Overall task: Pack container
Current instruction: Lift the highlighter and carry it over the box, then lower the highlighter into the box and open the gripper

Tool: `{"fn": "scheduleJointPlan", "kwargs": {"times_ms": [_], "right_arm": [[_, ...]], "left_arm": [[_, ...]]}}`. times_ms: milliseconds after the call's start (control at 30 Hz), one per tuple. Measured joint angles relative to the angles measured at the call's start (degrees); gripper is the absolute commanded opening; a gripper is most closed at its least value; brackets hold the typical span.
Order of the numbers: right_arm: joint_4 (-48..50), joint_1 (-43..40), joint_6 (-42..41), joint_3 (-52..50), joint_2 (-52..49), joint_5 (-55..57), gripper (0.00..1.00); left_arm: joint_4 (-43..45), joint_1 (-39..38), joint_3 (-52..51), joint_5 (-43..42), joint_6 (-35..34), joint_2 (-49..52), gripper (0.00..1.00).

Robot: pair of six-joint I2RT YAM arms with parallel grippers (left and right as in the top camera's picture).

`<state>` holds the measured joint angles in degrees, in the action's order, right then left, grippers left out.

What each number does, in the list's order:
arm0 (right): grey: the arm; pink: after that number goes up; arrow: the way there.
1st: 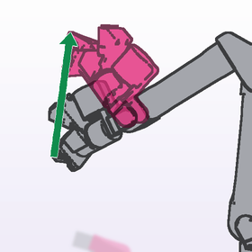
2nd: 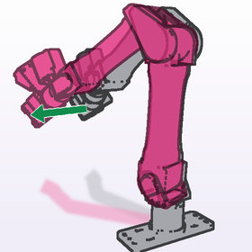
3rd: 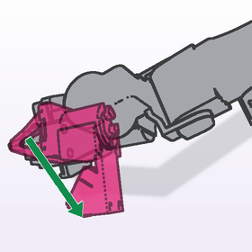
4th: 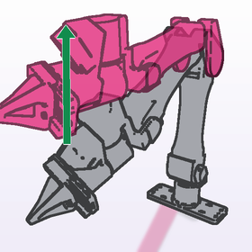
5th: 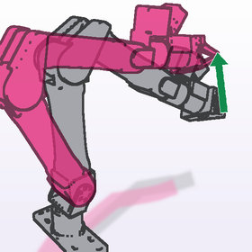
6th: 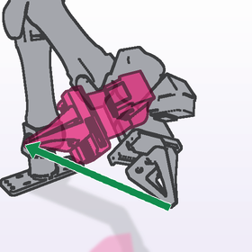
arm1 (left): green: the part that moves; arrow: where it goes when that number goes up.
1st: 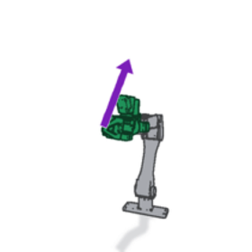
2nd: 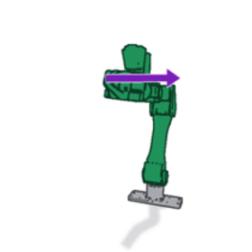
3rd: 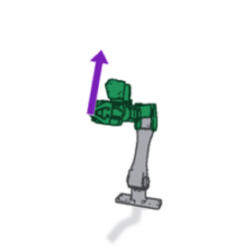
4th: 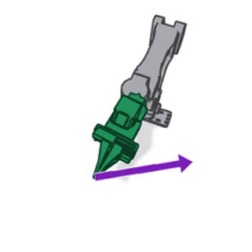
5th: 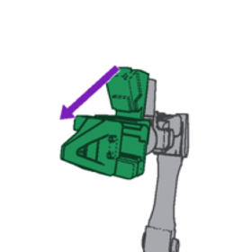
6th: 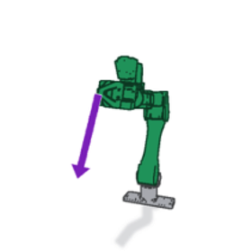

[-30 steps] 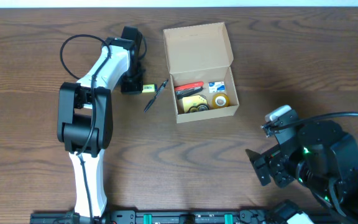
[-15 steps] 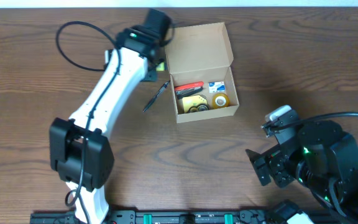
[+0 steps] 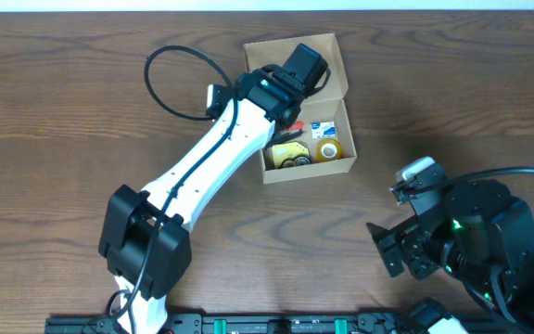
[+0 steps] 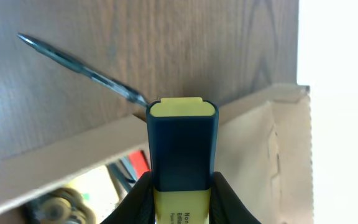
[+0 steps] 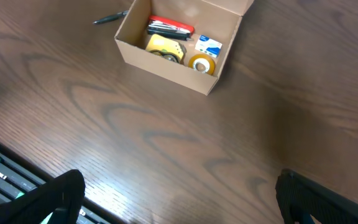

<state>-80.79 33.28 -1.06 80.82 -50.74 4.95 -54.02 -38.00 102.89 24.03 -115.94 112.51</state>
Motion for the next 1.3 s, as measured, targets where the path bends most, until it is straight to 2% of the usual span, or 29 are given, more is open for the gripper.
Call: {"fn": "scheduleJointPlan", "kwargs": {"times_ms": [267, 533, 1300], "right_arm": [[0.0, 0.0, 0.0, 0.0, 0.0, 0.0, 0.99], [0.0, 0.0, 0.0, 0.0, 0.0, 0.0, 0.99], [0.0, 0.0, 0.0, 0.0, 0.0, 0.0, 0.99]], "left_arm": [[8.3, -0.7, 0.0, -1.5, 0.0, 1.7, 0.06], [16.2, -0.7, 0.1, -5.8, 0.0, 9.3, 0.06], [8.8, -3.6, 0.5, -8.7, 0.0, 9.8, 0.06]]}}
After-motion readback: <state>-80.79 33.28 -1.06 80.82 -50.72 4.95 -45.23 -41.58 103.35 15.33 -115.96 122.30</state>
